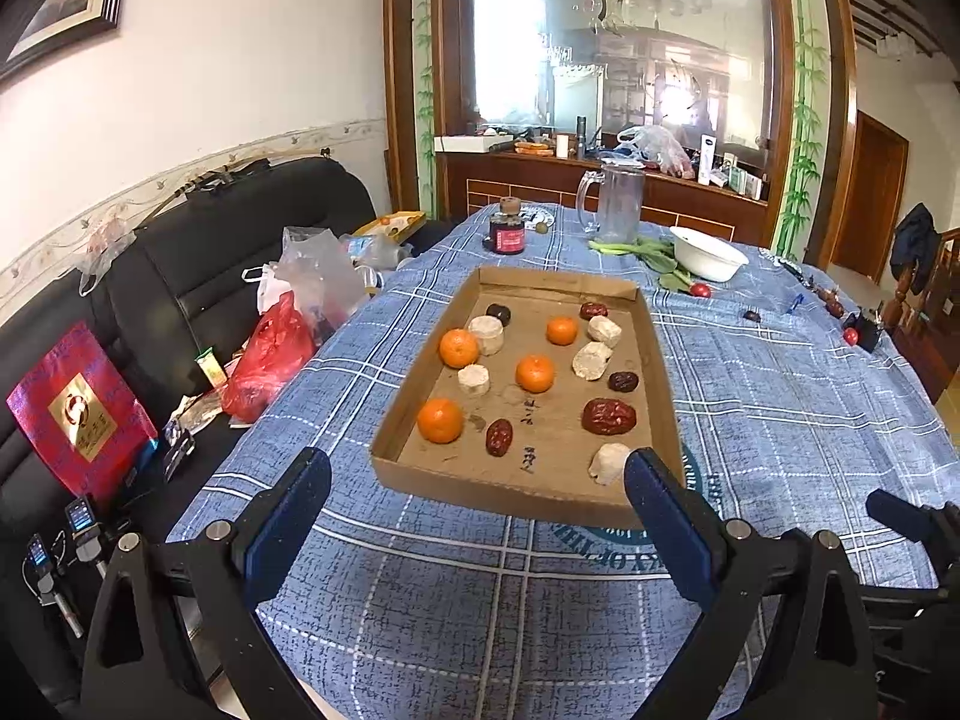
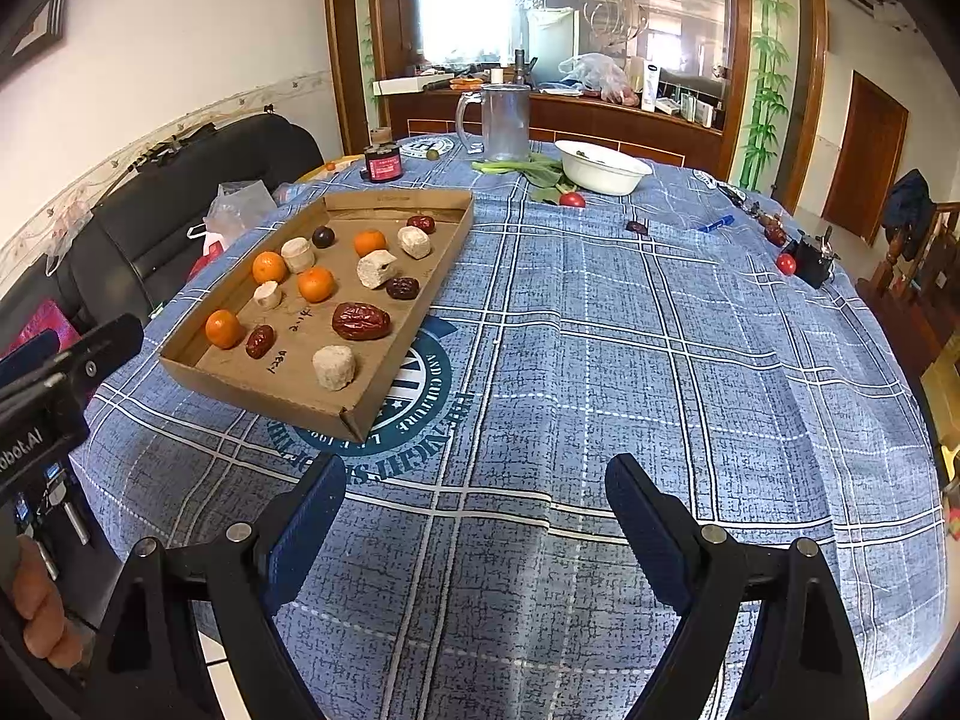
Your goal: Organize fruits
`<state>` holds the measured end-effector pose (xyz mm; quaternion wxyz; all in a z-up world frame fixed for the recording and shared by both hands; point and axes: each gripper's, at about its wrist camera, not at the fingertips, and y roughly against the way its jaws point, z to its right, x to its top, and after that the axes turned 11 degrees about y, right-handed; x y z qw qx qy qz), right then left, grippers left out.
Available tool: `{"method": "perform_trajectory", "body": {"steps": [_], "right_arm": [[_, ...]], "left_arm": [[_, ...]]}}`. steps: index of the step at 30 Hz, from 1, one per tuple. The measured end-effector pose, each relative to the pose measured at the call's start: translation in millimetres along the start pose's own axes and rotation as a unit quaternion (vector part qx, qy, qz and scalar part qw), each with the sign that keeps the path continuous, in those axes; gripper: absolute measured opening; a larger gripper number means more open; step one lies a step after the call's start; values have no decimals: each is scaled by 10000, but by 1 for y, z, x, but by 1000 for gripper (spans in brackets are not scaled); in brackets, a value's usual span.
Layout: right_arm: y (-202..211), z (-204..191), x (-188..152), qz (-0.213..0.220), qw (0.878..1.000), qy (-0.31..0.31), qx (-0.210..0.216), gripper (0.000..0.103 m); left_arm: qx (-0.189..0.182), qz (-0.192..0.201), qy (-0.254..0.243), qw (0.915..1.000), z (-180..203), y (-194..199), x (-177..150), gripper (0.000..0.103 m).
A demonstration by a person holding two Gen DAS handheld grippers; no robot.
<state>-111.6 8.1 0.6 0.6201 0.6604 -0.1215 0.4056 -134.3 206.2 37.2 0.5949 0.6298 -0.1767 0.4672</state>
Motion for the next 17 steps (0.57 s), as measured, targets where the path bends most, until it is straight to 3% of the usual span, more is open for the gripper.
{"method": "perform_trajectory", "body": {"steps": [17], "right_arm": [[-9,7,1,-117,9999,-24,-17,91]], "left_arm": [[-202,-232,-115,9995,14,-10,-3,98]]}}
